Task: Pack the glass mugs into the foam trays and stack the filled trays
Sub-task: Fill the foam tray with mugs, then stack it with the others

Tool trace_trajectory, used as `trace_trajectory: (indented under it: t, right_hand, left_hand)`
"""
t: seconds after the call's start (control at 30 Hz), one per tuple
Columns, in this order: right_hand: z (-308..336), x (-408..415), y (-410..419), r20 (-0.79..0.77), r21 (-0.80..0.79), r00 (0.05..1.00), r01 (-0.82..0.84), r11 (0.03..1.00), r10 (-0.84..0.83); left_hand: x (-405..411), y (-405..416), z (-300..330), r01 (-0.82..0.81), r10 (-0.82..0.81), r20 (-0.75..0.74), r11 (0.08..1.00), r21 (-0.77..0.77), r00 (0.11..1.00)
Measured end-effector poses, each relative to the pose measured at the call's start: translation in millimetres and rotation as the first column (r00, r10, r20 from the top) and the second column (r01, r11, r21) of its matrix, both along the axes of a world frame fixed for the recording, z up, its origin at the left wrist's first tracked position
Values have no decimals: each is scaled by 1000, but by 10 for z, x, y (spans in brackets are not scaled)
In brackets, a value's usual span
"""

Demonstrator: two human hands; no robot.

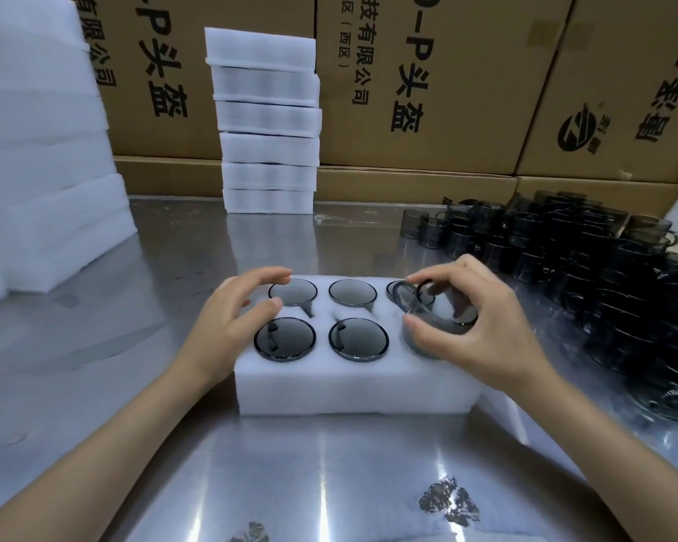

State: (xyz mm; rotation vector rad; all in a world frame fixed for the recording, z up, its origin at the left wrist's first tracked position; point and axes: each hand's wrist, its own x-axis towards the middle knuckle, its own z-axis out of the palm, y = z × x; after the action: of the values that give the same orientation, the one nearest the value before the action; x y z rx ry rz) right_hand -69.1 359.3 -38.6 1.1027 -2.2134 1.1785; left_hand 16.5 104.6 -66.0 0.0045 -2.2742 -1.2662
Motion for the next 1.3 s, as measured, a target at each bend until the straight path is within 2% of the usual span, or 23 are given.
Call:
trace_trajectory:
  t: [0.27, 0.47, 0.53, 0.67, 0.73, 0.87, 1.0, 1.1, 1.3]
  right_hand:
    - [-73, 80, -40, 0, 100, 993, 119, 988, -119]
    - [-94, 120, -74, 6, 155, 975, 220, 963, -224]
    - [-91, 142, -75, 6, 160, 973, 227, 961, -231]
    - [-45, 169, -51, -24, 197, 971, 237, 951, -237]
    - [-8, 160, -3, -12, 167, 974, 224, 960, -225]
    - [-17, 172, 142, -31, 30, 989, 145, 989, -144]
    - [-117, 240, 175, -102, 128, 994, 49, 991, -36]
    - [-155, 277, 202, -99, 200, 994, 70, 977, -51]
    - [-177, 346, 233, -89, 460, 992, 120, 880, -89]
  left_hand:
    - [14, 15, 38, -4, 4, 7, 1000, -20, 1000]
    - [106, 90, 212, 68, -70, -7, 988, -140, 998]
    - [147, 171, 253, 79, -94, -32, 948, -308, 995]
    - [213, 358, 290, 39, -149, -135, 798, -602, 980]
    - [229, 449, 296, 24, -192, -171, 729, -684, 966]
    - [268, 631, 253, 31, -240, -148, 613, -789, 960]
    - [281, 762, 187, 30, -222, -79, 446, -894, 972]
    - [277, 791, 146, 61, -194, -25, 422, -905, 981]
    - [260, 833, 128, 100, -188, 9, 486, -868, 982]
